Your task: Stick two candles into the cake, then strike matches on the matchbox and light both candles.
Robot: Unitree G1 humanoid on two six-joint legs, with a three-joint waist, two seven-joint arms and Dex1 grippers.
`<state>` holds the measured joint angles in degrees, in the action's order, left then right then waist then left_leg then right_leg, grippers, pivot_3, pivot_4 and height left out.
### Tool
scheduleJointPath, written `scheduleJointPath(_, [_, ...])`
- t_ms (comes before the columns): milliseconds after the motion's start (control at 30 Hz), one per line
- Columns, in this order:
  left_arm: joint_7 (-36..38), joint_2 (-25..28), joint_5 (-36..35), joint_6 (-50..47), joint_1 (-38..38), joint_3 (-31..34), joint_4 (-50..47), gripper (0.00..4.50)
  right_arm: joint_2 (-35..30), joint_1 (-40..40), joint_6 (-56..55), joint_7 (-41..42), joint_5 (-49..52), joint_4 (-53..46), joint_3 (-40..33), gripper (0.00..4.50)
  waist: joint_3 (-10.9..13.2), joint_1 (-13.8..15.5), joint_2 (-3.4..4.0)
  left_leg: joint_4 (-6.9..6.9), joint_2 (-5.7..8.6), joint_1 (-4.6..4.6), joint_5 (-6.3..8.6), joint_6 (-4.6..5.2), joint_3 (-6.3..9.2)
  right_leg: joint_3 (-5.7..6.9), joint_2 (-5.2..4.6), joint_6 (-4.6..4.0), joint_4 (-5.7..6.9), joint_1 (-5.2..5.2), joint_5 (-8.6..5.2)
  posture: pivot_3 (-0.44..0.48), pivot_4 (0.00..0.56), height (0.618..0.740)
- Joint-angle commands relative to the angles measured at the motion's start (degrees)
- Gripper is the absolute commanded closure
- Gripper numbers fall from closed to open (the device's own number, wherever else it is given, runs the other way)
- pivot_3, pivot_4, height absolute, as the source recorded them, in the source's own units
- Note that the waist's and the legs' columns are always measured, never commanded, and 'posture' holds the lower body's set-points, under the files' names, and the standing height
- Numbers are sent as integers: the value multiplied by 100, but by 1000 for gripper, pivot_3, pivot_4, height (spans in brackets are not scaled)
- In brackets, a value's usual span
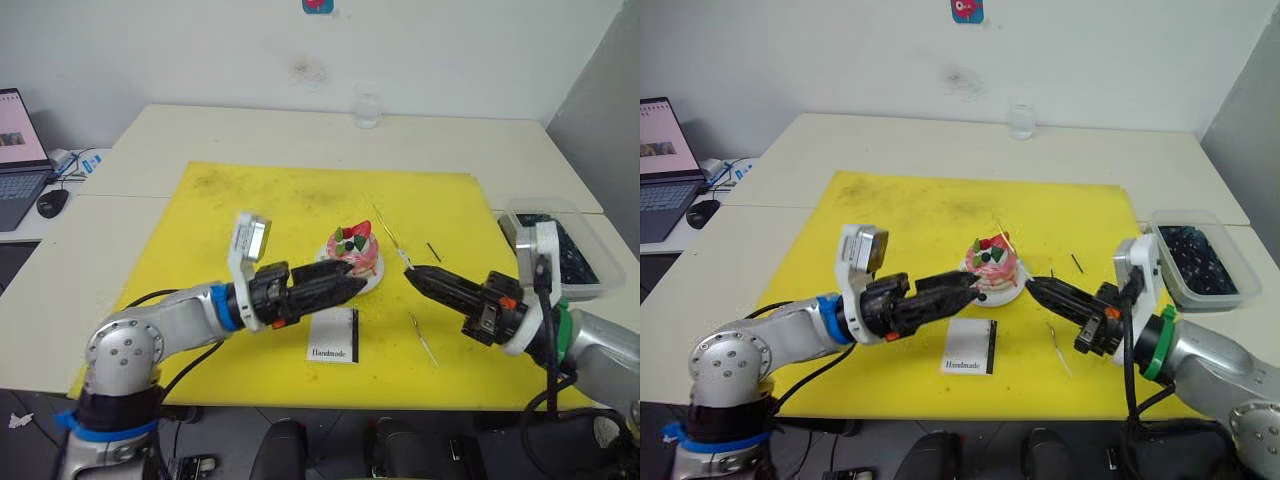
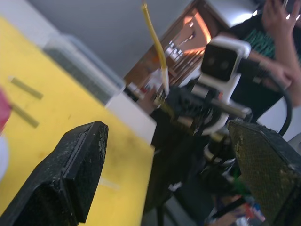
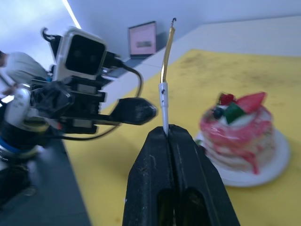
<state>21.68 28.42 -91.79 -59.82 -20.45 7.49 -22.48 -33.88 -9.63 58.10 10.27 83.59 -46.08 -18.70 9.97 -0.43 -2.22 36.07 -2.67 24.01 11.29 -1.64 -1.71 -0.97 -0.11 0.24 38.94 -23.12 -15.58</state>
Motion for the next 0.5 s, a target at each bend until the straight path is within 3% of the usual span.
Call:
scheduleJointPath(33, [-578,-331,-707,348,-135,-146,-16,0,-169,-322,-446,-587,1011,193,344,4488,0,0,0,0,1,1,0,0,1,0,5,0,-1,0,0,0,150,740])
scheduleJointPath(233, [-982,-836,-896,719,17,-452,-162,0,-359,-540,-977,-1141,1893,345,857,4488,0,0,0,0,3,2,0,0,2,1,18,1,0,0,-1,0,150,740])
scheduleJointPath(500, [-1186,-1099,-935,1054,-18,-505,-171,0,-524,-454,-1414,-1397,2182,325,1165,4488,0,5,0,2,3,1,-1,0,1,0,21,2,1,0,0,0,150,740])
